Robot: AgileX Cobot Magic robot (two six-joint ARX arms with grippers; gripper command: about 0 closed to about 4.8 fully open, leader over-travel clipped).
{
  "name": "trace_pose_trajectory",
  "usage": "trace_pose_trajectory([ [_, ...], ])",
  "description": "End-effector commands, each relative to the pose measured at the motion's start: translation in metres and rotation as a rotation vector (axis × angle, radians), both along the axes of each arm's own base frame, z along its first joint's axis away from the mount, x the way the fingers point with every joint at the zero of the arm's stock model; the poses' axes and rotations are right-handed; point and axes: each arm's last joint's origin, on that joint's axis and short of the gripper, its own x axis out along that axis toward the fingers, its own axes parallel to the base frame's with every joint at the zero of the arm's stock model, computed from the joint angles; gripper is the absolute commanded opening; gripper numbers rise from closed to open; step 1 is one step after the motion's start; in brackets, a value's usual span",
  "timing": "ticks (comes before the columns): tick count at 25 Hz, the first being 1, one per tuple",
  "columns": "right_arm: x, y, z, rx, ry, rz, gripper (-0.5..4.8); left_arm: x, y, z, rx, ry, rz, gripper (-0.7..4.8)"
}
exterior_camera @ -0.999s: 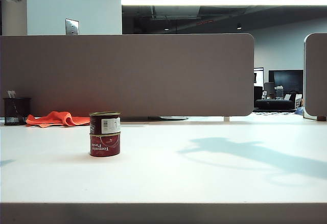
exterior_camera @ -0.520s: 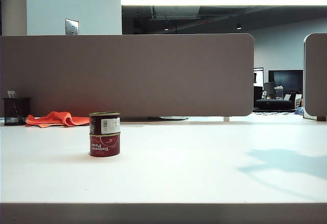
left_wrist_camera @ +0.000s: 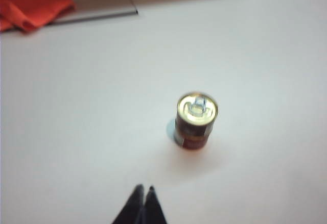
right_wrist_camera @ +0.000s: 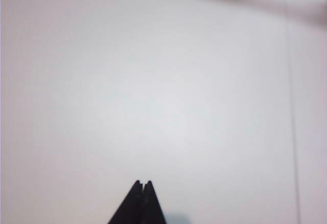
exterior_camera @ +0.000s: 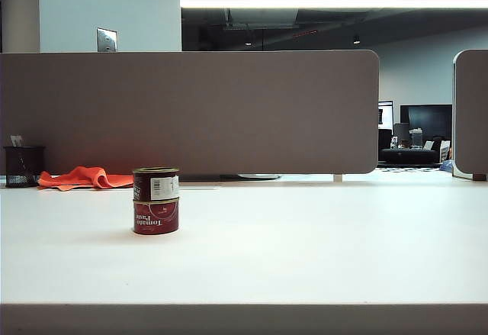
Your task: Stack a can of tomatoes on the right onto the can of tomatoes on the left.
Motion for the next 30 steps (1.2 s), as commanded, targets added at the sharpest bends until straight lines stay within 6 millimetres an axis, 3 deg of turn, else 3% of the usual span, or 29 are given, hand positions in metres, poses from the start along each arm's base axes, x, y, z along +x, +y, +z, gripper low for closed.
trace_pose_trajectory([
  [1, -0.002, -0.003, -0.024, -0.054, 0.076, -0.043, 0.55, 0.001, 0.0, -0.01, 0.023, 0.016, 0.005, -0.05],
  [4, -0.001, -0.002, -0.039, -0.021, 0.054, -0.057, 0.59, 0.002, 0.0, -0.015, -0.023, 0.04, 0.044, -0.05],
  [9, -0.002, -0.002, -0.061, 0.132, -0.214, -0.04, 0.58, 0.007, 0.0, -0.025, -0.028, -0.078, 0.052, -0.05],
  [13, -0.005, -0.003, -0.08, 0.189, -0.316, -0.035, 0.53, 0.011, -0.002, -0.037, -0.044, -0.151, 0.044, -0.05],
  [17, -0.006, -0.004, -0.106, 0.203, -0.341, -0.031, 0.41, 0.014, -0.003, -0.066, -0.061, -0.199, 0.032, -0.05],
  [20, -0.005, -0.004, -0.115, 0.203, -0.34, -0.031, -0.02, 0.013, -0.003, -0.082, -0.071, -0.212, 0.023, -0.05],
  [23, -0.005, -0.003, -0.122, 0.233, -0.382, -0.007, -0.01, 0.011, -0.002, -0.099, -0.095, -0.219, 0.03, -0.05],
  [30, -0.006, -0.003, -0.125, 0.212, -0.414, 0.002, -0.01, 0.007, 0.0, -0.102, -0.088, -0.264, 0.071, -0.05],
])
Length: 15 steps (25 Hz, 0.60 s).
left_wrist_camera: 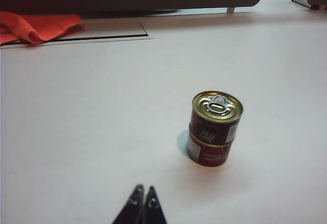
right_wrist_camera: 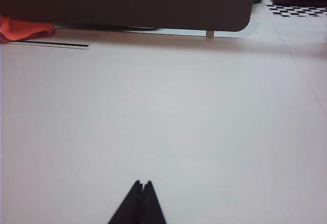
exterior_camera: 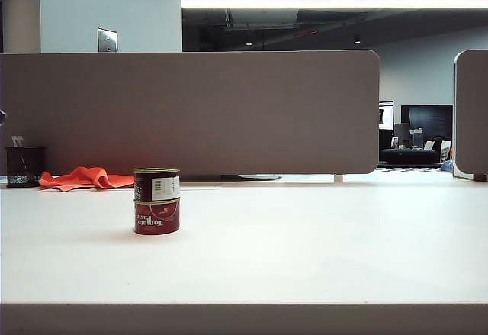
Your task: Stack a can of tomatoes on the right onto the can of tomatoes on the left.
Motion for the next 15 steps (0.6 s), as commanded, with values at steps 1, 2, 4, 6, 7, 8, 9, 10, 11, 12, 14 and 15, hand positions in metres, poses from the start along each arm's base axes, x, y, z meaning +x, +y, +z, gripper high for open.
trace_pose_trajectory([
  [1, -0.001, -0.001, 0.007, 0.015, -0.056, 0.002, -0.01, -0.002, 0.001, 0.005, 0.007, -0.051, 0.035, -0.05],
  [2, -0.002, -0.001, 0.008, 0.022, -0.069, 0.002, -0.01, -0.003, 0.002, 0.007, 0.01, -0.065, 0.039, -0.05],
  [4, -0.005, -0.003, 0.013, 0.043, -0.11, -0.002, -0.01, -0.006, 0.003, 0.008, 0.01, -0.078, 0.049, -0.05],
  [6, -0.009, -0.005, 0.013, 0.046, -0.118, -0.002, -0.01, -0.008, 0.004, 0.007, 0.014, -0.064, 0.054, -0.05],
  [7, -0.012, -0.006, 0.012, 0.031, -0.109, -0.002, -0.01, -0.009, 0.004, 0.005, 0.013, -0.064, 0.054, -0.05],
  [8, -0.015, -0.008, 0.01, 0.018, -0.101, -0.001, -0.01, -0.01, 0.004, 0.003, 0.013, -0.058, 0.054, -0.05],
  [9, -0.017, -0.009, 0.009, 0.018, -0.101, -0.001, -0.01, -0.011, 0.004, 0.002, 0.005, -0.047, 0.056, -0.05],
  [10, -0.021, -0.011, 0.009, 0.023, -0.11, -0.005, -0.01, -0.013, 0.005, 0.001, 0.004, -0.044, 0.065, -0.05],
  [11, -0.021, -0.011, 0.009, 0.02, -0.104, -0.011, -0.01, -0.014, 0.006, 0.0, 0.005, -0.049, 0.081, -0.05],
  [12, -0.02, -0.012, 0.008, 0.013, -0.093, -0.013, -0.01, -0.015, 0.006, -0.001, 0.004, -0.058, 0.096, -0.05],
  [14, -0.02, -0.012, 0.007, 0.012, -0.091, -0.016, -0.01, -0.019, 0.007, -0.006, 0.003, -0.064, 0.098, -0.05],
  [15, -0.02, -0.012, 0.007, 0.013, -0.093, -0.015, -0.01, -0.02, 0.008, -0.008, 0.002, -0.066, 0.098, -0.05],
])
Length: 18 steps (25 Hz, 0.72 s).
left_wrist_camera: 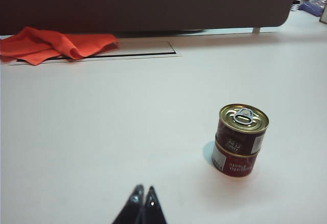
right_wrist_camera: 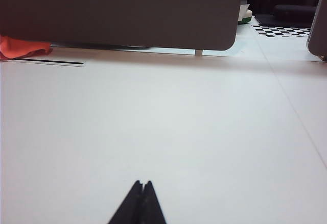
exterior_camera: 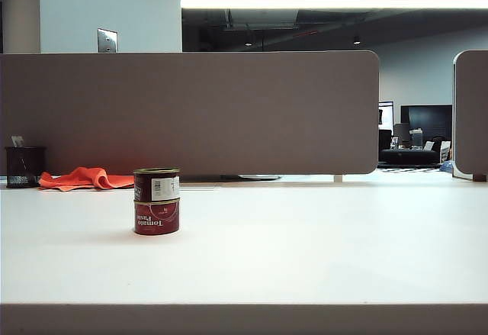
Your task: Stack a can of tomatoes on the right onto the can of tomatoes on the left.
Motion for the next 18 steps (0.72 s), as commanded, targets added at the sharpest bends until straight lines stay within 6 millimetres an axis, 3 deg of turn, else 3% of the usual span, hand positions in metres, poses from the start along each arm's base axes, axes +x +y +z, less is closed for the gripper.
trace_pose_trajectory([
  [1, 0.0, 0.0, 0.004, 0.01, -0.025, 0.0, -0.01, -0.005, 0.001, -0.007, -0.004, -0.001, 0.003, -0.05],
  [5, 0.0, 0.0, 0.001, 0.005, -0.016, 0.007, -0.01, -0.012, 0.003, -0.005, -0.01, -0.034, 0.005, -0.05],
  [10, 0.001, 0.005, -0.013, -0.021, 0.052, 0.155, -0.01, -0.013, 0.003, -0.008, -0.005, -0.01, 0.001, -0.05],
  [18, 0.001, 0.005, -0.014, -0.025, 0.061, 0.151, -0.01, -0.014, 0.003, -0.013, 0.027, 0.032, -0.009, -0.05],
])
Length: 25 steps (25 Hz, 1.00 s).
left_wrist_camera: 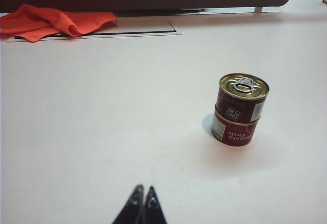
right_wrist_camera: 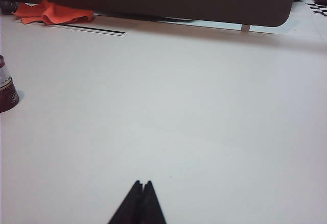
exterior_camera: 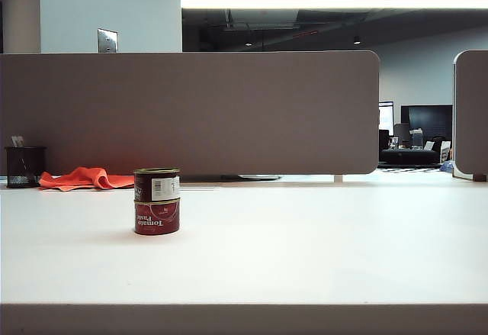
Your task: Stack a can of tomatoes on the right onto the can of tomatoes on the left.
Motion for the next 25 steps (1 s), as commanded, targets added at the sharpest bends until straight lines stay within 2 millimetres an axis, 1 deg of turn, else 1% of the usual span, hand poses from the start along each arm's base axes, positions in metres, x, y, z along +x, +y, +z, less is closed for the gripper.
trace_pose_trajectory([
  [1, 0.0, 0.0, 0.0025, 0.008, -0.022, -0.001, -0.01, -0.0001, -0.0002, 0.0021, 0.015, -0.018, -0.009, -0.05],
  [9, -0.0001, 0.0001, 0.0043, 0.014, -0.032, 0.004, -0.01, 0.0003, -0.0002, 0.0067, -0.011, -0.059, -0.005, -0.05],
  [13, -0.0005, 0.0021, 0.0083, 0.037, -0.067, 0.071, -0.01, 0.0003, -0.0001, 0.0066, -0.01, -0.058, -0.002, -0.05],
  [25, -0.0005, 0.0019, 0.0062, 0.028, -0.048, 0.069, -0.01, 0.0004, -0.0001, 0.0064, -0.01, -0.057, -0.002, -0.05],
])
